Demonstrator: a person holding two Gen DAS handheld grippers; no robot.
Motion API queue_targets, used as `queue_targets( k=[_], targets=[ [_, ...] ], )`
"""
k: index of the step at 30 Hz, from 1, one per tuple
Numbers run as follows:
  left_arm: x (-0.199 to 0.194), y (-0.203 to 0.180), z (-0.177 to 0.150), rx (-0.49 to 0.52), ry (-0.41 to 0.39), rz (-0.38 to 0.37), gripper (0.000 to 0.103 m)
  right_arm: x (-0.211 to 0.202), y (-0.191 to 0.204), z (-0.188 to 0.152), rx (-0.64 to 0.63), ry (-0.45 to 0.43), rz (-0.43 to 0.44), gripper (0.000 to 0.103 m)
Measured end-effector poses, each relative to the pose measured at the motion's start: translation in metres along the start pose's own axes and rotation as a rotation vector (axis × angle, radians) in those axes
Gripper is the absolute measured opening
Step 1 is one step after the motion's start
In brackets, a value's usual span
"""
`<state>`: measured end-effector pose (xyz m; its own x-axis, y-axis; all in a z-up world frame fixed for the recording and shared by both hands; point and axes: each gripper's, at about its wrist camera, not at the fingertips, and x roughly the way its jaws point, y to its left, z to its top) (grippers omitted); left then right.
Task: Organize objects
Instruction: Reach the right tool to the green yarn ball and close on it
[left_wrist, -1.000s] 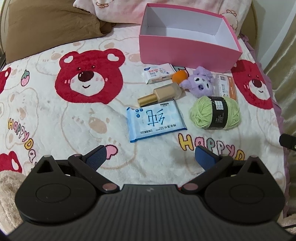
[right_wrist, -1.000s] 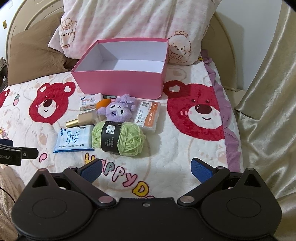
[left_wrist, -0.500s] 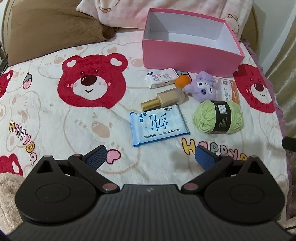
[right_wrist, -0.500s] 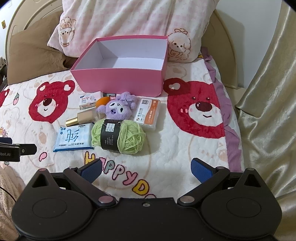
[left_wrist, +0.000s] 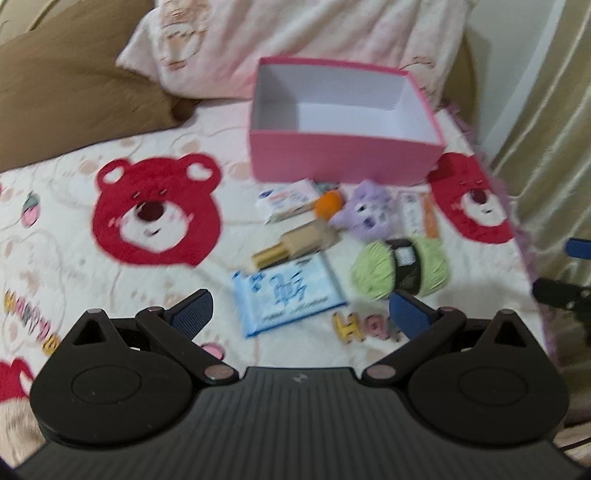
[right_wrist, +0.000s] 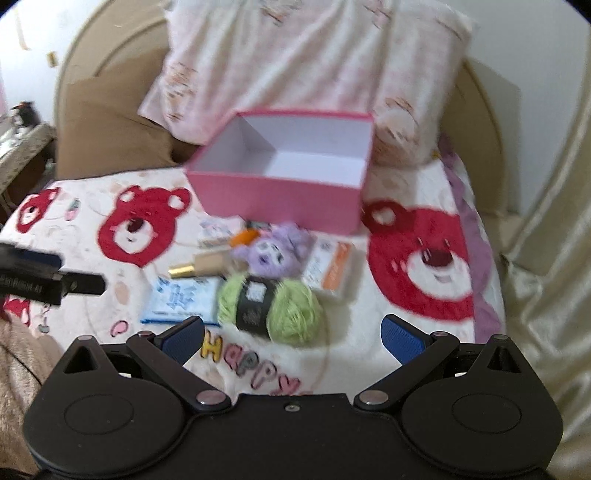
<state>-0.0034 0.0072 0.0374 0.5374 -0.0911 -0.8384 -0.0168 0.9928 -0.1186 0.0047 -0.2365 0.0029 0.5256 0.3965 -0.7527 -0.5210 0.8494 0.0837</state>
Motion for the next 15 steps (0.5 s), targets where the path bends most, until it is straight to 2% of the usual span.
queue_targets(
  k=[3,4,10,15],
  targets=[
    [0.009,-0.013,0.018,0.047,0.007,-0.025,0.103,0.005,-0.001,0.006,-0.03,-0.052,0.01,0.103],
    [0.014,-0.018,0.024,0.06,0.015,-0.029,0.102,0.009,0.0,0.009,-0.068,-0.052,0.057,0.103],
    [0.046,-0.037,0.05,0.078,0.046,-0.115,0.102,0.042,0.002,0.02,-0.125,0.078,0.141,0.103],
    [0.077,-0.039,0.047,0.039,0.067,-0.169,0.101,0.065,0.006,0.009,-0.168,0.108,0.167,0.103]
  ],
)
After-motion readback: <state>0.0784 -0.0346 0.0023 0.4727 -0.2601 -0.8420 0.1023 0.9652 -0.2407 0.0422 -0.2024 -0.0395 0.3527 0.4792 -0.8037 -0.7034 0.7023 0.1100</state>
